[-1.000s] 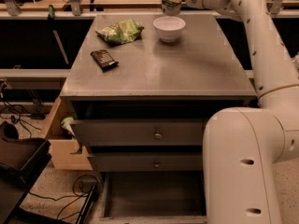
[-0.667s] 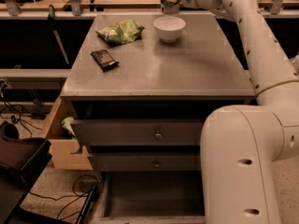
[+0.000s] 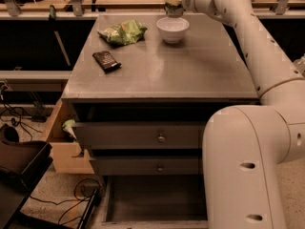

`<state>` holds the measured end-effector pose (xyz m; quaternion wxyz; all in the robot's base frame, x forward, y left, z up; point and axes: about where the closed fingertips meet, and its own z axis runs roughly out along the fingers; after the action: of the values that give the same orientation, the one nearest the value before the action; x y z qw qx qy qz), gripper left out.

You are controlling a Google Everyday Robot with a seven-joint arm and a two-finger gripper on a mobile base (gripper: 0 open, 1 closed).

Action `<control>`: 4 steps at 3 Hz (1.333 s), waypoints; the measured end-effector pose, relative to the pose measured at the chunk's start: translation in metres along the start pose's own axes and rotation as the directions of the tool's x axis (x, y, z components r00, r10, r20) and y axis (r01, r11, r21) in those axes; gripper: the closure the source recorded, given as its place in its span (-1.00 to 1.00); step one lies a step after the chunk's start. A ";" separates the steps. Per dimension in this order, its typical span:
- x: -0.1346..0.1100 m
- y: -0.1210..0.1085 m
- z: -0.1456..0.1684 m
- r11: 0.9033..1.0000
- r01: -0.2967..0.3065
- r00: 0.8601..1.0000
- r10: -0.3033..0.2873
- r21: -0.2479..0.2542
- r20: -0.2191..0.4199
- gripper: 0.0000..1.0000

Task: Place 7up can into white bowl

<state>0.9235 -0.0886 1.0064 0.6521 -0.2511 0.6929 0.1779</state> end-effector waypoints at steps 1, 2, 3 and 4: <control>0.017 -0.002 0.005 0.999 -0.033 0.999 0.033 0.021 -0.018 1.00; 0.037 0.000 0.008 0.997 -0.073 0.997 0.074 0.030 -0.029 1.00; 0.063 0.011 0.013 0.994 -0.103 0.995 0.104 0.030 -0.013 0.95; 0.061 0.012 0.013 0.994 -0.102 0.995 0.102 0.027 -0.016 0.51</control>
Offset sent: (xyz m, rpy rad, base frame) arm -0.0059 0.0001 -0.0640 0.0747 0.0982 -0.0604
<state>0.9258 -0.0780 0.9437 0.6393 -0.2084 0.7127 0.1996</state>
